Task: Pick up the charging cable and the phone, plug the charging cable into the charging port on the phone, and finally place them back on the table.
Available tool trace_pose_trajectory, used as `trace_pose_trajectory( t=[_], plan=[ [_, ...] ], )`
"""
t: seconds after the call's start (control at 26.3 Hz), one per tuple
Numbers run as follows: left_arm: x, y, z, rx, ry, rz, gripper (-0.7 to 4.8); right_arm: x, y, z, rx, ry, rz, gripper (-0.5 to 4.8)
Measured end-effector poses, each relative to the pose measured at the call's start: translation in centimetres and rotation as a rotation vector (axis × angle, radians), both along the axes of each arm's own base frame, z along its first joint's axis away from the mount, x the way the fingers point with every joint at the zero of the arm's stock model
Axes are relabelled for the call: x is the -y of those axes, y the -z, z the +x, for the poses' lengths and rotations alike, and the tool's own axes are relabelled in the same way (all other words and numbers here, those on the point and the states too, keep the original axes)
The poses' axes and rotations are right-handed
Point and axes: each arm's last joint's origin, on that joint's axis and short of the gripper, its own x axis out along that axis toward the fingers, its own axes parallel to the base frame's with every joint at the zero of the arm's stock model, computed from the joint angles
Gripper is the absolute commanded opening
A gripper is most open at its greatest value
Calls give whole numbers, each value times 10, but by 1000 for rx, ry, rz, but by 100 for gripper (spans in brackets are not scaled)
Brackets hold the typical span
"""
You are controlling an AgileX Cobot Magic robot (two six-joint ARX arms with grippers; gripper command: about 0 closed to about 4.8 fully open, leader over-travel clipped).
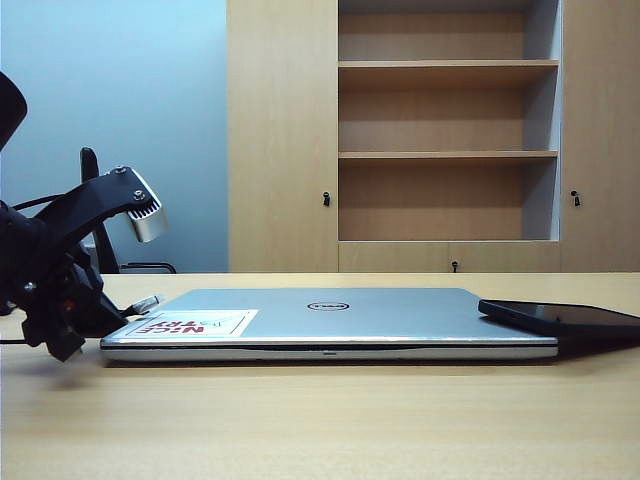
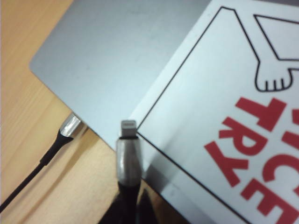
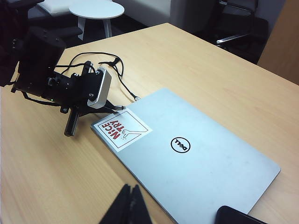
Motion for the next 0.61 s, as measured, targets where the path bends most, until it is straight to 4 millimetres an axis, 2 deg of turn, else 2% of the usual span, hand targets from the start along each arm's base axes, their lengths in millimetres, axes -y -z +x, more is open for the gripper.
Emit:
trace_pose_trajectory(
  t=[0.11,0.27,0.3,0.61],
  plan=[
    [0,-2,-1,-19,-36,-58,-7,0,0,0,-2,0,-2,-4],
    [-1,-24,-4,-21,-143,-278,-7,0,0,0,-1,4,-2,-4],
    [-2,-33,-6,-32,-188,-380,-7,0,0,0,0,5,-2,-4],
    [-5,-62,-25,-142,-333,-726,-7,0,-3,2,-7,66,53,-4]
  ],
)
